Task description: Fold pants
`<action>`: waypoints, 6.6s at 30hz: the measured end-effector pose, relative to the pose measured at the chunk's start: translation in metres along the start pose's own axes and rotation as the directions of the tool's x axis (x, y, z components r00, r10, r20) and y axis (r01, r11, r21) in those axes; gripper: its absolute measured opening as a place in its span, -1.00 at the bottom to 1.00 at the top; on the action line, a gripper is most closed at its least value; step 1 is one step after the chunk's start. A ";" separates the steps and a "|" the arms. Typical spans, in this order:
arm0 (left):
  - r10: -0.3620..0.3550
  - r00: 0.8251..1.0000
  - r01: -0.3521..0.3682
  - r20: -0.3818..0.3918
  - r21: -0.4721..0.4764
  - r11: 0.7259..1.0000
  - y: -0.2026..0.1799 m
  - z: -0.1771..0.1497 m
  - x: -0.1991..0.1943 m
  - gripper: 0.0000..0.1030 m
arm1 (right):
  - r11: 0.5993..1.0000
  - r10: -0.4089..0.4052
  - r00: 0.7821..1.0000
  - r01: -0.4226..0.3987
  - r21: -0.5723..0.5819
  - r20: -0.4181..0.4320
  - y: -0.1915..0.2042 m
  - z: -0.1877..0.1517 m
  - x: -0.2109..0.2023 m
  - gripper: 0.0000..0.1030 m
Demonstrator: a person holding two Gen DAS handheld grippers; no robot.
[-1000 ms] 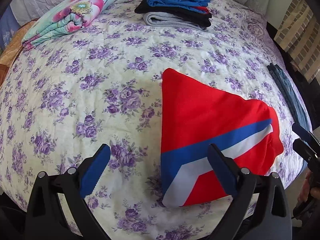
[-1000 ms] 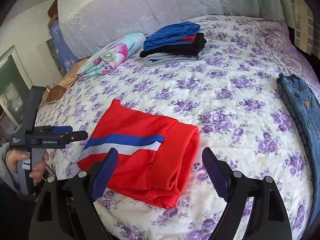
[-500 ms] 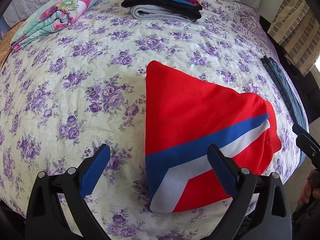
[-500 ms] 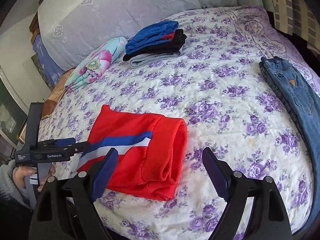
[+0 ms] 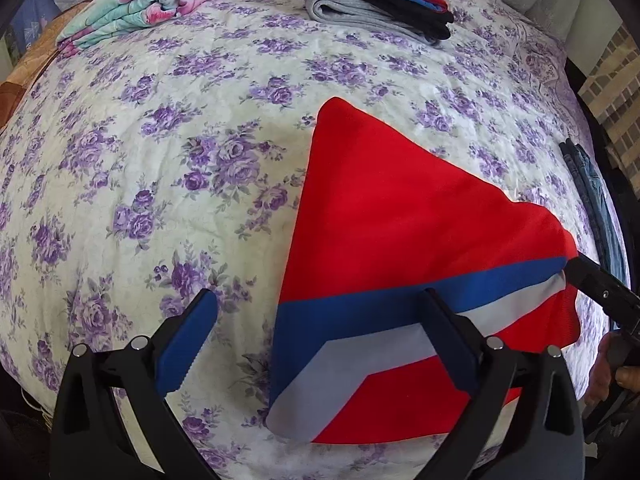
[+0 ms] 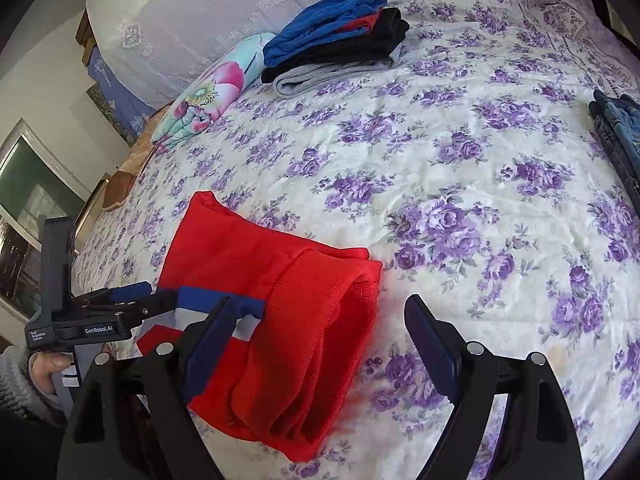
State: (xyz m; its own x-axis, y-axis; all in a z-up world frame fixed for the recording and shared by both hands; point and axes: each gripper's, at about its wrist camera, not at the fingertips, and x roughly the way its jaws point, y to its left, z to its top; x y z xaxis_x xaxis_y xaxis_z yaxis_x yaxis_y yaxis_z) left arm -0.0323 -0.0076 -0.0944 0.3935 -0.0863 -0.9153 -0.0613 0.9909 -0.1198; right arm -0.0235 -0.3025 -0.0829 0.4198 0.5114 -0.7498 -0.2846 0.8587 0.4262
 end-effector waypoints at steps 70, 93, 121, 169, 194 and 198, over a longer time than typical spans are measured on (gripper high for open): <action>-0.263 0.958 0.278 -0.117 0.140 0.950 -0.009 -0.012 0.024 0.92 | 1.000 -0.017 0.998 0.018 0.024 -0.056 0.007 -0.020 0.034 0.93; -0.305 0.950 0.313 -0.074 0.172 0.934 -0.006 -0.014 0.009 0.20 | 0.997 0.017 1.000 -0.015 0.069 -0.023 0.010 -0.023 0.030 0.22; -0.401 0.912 0.403 -0.092 0.003 0.915 0.012 0.001 0.025 0.18 | 0.995 0.032 0.999 -0.028 0.092 -0.040 0.005 -0.024 0.034 0.28; -0.392 0.919 0.370 0.035 0.262 0.891 -0.026 0.016 -0.043 -0.69 | 0.997 -0.077 0.988 0.075 0.021 0.137 0.040 -0.023 -0.024 -0.24; -0.467 0.771 0.255 0.433 0.462 0.849 -0.082 0.214 -0.259 -0.69 | 0.969 -0.044 0.782 0.184 -0.163 0.622 0.122 0.204 -0.204 -0.24; -0.452 0.768 0.255 0.453 0.431 0.865 -0.088 0.264 -0.267 -0.69 | 0.966 -0.031 0.766 0.188 -0.179 0.642 0.120 0.255 -0.202 -0.24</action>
State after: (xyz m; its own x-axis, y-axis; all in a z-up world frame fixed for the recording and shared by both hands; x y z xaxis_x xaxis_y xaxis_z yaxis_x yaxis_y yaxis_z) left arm 0.1099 -0.0446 0.2618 0.7458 -0.4677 -0.4745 0.4430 0.8800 -0.1712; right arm 0.0778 -0.2941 0.2488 0.8834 0.3877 -0.2631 -0.3499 0.9194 0.1797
